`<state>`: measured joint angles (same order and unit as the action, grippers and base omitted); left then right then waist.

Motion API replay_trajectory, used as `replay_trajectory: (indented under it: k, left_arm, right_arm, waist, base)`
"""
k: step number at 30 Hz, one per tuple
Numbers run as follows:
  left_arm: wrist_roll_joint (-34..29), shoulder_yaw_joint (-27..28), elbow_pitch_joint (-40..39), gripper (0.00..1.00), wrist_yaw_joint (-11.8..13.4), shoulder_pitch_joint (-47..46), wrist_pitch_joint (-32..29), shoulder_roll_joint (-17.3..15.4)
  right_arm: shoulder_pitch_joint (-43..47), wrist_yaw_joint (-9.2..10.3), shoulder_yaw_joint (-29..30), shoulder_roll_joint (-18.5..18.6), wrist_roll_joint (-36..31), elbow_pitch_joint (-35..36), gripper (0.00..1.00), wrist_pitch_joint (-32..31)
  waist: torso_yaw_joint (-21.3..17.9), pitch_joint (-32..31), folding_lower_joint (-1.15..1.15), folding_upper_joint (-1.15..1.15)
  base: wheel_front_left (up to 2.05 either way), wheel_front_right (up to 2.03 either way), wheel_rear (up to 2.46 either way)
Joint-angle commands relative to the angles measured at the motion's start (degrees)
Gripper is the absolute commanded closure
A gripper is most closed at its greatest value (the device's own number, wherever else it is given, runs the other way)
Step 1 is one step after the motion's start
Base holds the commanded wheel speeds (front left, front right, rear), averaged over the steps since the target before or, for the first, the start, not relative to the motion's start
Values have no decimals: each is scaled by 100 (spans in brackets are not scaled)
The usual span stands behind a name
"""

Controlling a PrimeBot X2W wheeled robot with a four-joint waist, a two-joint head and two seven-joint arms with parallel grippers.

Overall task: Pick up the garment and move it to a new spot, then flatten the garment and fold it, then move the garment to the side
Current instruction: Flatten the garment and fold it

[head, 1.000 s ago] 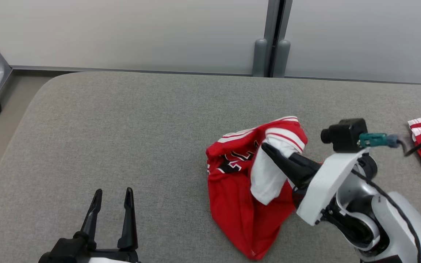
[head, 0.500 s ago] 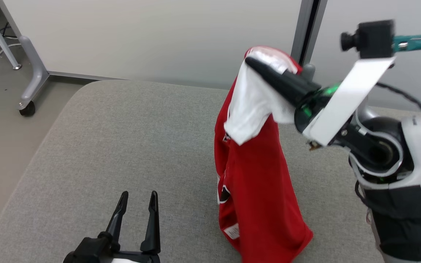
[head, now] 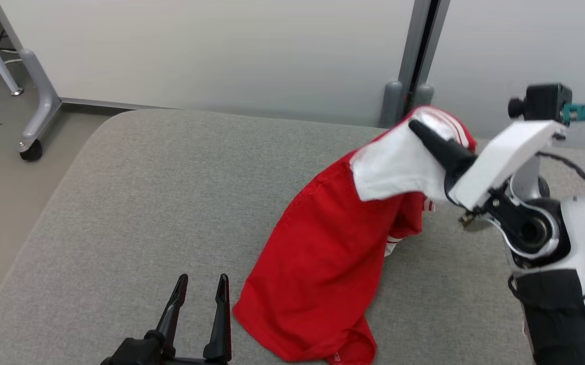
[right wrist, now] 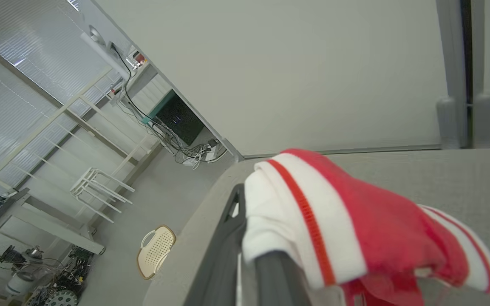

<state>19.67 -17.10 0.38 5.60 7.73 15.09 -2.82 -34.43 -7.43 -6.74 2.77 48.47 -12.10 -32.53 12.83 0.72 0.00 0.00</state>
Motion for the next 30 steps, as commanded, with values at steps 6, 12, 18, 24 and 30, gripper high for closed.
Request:
replay_trajectory:
  k: [6, 12, 18, 24, 30]
  left_arm:
    - [-152, 204, 5, 0, -81, -164, 8, -18]
    - [-291, 410, 70, 0, -238, -335, 8, -18]
    - [-410, 484, 132, 0, -407, -514, 8, -19]
    - [-453, 506, 164, 0, -447, -545, 8, -18]
    - [-454, 557, 187, 0, -444, -330, 8, -19]
  right_arm:
    - [1180, -10, 519, 247, -310, 171, 100, -512]
    - [1902, -10, 924, 812, -1043, -49, 100, -402]
    - [1794, -10, 1513, 677, -1627, -1025, 100, 71]
    - [1580, -10, 1564, 642, -2280, -1572, 0, 889]
    - [1811, -10, 1113, 1256, -3292, -1078, 0, 2829]
  waist:
    - [-329, 242, 0, 0]
    - [-679, 461, 0, 0]
    - [-826, 624, 0, 0]
    - [-876, 706, 0, 0]
    - [-950, 530, 0, 0]
  base:
    - [0, 0, 0]
    - [0, 0, 0]
    - [0, 0, 0]
    - [0, 0, 0]
    - [0, 0, 0]
